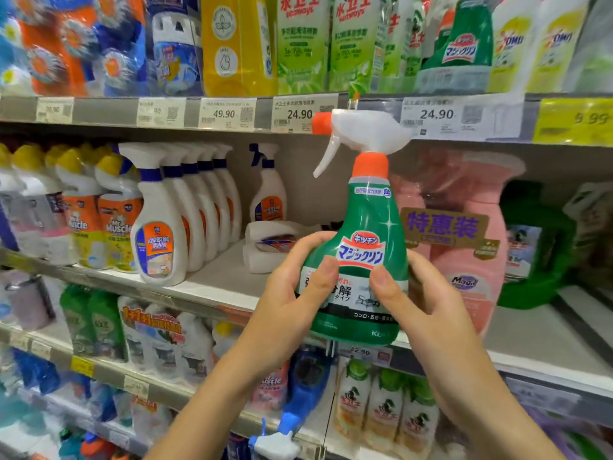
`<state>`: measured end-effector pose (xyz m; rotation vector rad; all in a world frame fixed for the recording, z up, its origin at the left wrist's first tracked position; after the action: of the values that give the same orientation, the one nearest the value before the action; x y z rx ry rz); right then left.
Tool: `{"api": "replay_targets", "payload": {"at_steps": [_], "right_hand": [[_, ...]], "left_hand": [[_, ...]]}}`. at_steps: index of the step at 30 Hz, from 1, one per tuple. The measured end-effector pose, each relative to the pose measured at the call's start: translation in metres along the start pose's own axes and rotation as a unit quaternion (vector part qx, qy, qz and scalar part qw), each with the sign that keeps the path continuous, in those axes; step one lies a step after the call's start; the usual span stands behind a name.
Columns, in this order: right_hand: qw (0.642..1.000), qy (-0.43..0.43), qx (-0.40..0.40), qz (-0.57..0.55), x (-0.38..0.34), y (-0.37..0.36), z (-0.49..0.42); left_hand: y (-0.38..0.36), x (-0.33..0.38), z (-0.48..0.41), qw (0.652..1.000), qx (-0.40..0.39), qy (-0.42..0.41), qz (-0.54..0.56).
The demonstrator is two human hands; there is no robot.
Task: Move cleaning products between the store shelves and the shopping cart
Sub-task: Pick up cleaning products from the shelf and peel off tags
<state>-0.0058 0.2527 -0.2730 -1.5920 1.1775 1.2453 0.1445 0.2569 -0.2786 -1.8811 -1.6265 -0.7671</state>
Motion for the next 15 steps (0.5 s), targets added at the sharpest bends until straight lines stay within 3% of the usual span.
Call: {"api": "replay_targets", "payload": {"at_steps": [9,15], "right_hand": [[0.996,0.07,0.06,0.021,-0.063,0.054,0.017],[0.988,0.111,0.093,0.056,-0.102,0.086,0.02]], "left_hand": [[-0.061,0.027,-0.053,0.995,-0.059,-0.072,0.047],[-0.097,0.046,-0.09,0.987,-0.095,-0.13,0.022]]}}
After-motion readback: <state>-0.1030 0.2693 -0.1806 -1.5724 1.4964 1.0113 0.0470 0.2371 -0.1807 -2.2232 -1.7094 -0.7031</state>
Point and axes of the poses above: each hand's wrist, its own z-axis away from the middle knuckle, its own y-axis out of the back of the hand, x = y × z, the point moved 3 cm from there along -z, towards the middle knuckle, and after that the axes turned 14 degrees about -y, right-handed, at the moved point
